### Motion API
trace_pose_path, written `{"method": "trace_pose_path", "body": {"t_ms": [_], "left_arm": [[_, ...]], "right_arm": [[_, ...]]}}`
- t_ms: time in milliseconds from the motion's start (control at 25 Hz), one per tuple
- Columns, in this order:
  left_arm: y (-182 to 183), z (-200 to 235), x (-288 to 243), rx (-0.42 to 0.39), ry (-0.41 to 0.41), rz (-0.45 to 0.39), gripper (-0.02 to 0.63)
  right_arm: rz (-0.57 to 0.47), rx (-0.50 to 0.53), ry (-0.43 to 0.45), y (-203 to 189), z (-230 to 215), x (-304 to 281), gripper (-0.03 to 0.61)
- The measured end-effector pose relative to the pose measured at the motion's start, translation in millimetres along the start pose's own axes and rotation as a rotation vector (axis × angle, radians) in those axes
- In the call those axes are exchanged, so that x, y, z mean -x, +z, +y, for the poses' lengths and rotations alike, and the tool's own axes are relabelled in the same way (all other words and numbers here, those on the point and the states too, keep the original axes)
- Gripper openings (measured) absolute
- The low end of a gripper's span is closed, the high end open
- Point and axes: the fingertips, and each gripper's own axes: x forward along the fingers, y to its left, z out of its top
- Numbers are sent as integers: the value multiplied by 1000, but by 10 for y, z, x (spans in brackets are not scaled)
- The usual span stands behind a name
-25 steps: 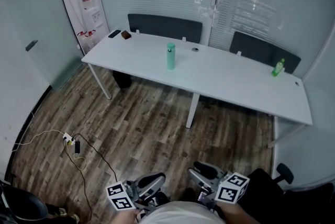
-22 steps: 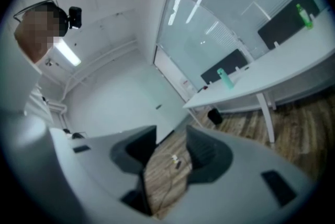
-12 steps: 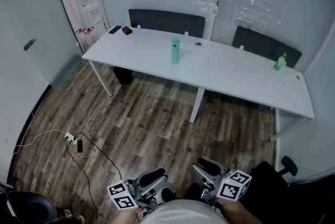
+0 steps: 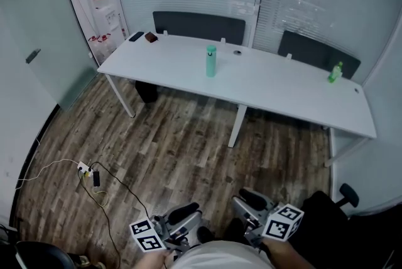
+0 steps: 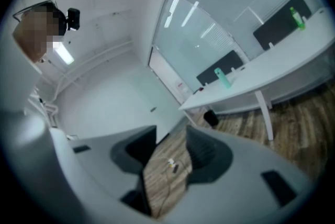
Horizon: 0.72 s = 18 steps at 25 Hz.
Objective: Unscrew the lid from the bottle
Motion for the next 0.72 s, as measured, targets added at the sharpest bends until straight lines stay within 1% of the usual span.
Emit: {"method": "trace_pose_path", "body": {"t_ms": [200, 440, 560, 720], "left_arm": [[-7, 51, -81, 5, -5, 4, 129], [114, 291, -370, -2, 17, -1, 129], [260, 492, -581, -16, 36, -15, 129], [517, 787, -933, -27, 56, -31, 129]], "right_arm": [[6, -6, 3, 54, -104, -31, 173], [17, 1, 47, 321, -401, -316, 173], [33, -1, 73, 507, -638, -534, 173], [59, 22, 107, 870, -908, -825, 173]]}}
